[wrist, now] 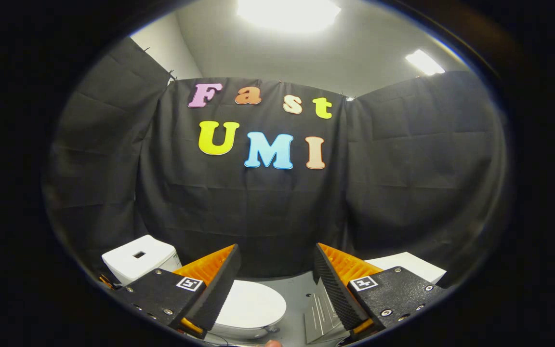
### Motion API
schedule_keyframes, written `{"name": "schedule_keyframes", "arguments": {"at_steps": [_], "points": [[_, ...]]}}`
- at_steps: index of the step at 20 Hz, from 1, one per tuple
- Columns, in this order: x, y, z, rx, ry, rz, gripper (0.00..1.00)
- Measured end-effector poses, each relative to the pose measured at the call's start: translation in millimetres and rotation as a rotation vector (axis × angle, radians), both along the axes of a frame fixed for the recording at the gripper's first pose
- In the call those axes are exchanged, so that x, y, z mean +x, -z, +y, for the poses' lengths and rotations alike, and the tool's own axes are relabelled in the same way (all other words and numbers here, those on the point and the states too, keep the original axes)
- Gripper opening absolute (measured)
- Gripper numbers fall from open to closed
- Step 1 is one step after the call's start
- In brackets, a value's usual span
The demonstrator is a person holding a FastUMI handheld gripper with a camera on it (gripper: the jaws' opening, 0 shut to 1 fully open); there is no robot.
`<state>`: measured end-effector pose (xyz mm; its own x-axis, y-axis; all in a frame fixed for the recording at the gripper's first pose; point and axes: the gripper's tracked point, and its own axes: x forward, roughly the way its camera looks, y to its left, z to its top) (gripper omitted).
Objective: Open the toilet lid.
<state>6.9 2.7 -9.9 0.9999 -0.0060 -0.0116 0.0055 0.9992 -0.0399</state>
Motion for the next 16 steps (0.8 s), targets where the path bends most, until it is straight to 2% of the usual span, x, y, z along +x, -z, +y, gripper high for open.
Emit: {"name": "schedule_keyframes", "arguments": {"at_steps": [8, 13, 16], "points": [[11, 11, 13, -0.004, -0.024, -0.018, 0.95], [28, 44, 31, -0.028, -0.051, 0.025, 0.95], [37, 68, 41, 0.005, -0.073, 0.051, 0.95]]}}
